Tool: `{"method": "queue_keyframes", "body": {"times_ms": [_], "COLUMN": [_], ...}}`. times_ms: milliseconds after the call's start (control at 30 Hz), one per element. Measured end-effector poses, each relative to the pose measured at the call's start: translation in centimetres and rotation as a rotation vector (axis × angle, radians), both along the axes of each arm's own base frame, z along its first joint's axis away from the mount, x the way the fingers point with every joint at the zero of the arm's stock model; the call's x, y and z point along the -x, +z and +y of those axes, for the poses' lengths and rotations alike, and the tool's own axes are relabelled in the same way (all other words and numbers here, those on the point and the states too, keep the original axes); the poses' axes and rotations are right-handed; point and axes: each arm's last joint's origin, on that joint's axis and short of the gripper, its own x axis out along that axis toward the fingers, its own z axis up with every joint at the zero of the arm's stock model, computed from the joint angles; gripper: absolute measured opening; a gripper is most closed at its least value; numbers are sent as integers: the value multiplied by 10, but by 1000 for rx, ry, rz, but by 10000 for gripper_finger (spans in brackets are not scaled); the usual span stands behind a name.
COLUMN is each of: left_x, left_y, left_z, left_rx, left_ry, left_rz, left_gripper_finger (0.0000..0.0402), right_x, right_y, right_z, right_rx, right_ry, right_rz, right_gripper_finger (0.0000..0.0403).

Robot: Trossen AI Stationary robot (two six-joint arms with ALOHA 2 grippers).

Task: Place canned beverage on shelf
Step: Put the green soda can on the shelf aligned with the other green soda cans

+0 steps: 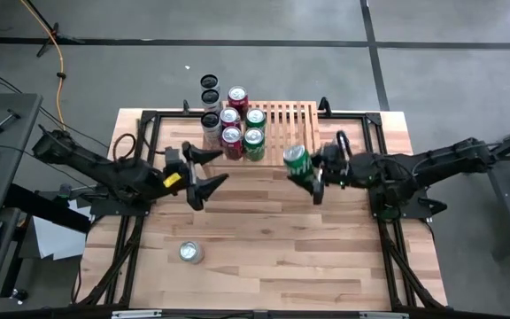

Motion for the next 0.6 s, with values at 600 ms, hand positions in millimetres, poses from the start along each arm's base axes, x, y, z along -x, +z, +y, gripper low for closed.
{"method": "queue_keyframes", "body": {"times_ms": [600], "left_x": [36], "left_y": [31], "left_z": [40], "left_rx": [-145], "left_ry": [294], "left_rz": [-49], "left_gripper_finger": [360], "right_x": [0], "right_y": [9], "right_z": [-84], "right_rx": [40], "right_ry": [-244], "right_rz": [-74], "right_gripper_finger": [293]}}
